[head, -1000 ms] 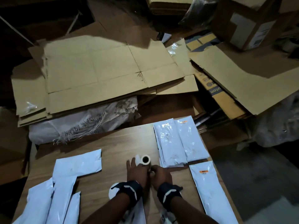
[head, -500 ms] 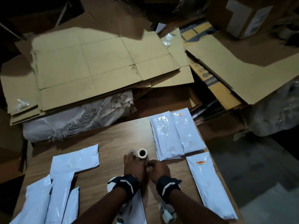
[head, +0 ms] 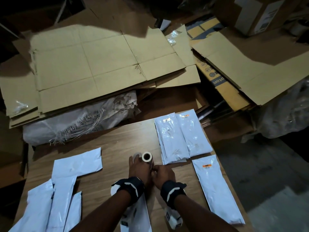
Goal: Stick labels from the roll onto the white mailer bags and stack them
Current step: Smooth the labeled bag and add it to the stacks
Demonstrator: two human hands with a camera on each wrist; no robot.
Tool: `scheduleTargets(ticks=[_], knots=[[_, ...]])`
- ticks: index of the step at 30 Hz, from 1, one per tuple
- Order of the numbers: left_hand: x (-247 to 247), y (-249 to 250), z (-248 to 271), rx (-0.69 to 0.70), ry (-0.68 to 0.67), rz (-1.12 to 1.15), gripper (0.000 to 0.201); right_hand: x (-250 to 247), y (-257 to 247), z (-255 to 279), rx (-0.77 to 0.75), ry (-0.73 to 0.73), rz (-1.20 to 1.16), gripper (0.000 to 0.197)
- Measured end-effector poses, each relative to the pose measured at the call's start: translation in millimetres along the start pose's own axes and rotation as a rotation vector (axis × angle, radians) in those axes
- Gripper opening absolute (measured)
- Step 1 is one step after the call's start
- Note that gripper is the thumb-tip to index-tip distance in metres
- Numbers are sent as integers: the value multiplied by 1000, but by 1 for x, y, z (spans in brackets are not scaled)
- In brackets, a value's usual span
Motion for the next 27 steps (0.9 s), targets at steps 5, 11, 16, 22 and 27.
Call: scheduleTargets(ticks=[5, 11, 16, 22, 27], knots=[[3, 1, 0, -12, 10, 5, 39, 1, 3, -2, 15, 9, -15, 27], [9, 4, -2, -11, 92, -51, 33, 2, 9, -4, 70, 28, -27, 29], [11, -3, 3, -47, 33, -113, 50, 0, 20, -5, 157, 86, -111, 32], [12, -8, 11, -70, -10, -118, 39, -1, 38, 7, 222, 193, -176, 29], [-7, -9, 29, -86, 189, 62, 39, -7, 48, 28, 226, 243, -292, 32]])
Point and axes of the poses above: each hand's wrist, its own z-axis away from the middle knuckle, its own x-axis out of the palm, y = z × x, the point moved 6 cm from there along -z, towards the middle knuckle, and after that the axes turned 14 degrees about -z, right-handed, at the moved point
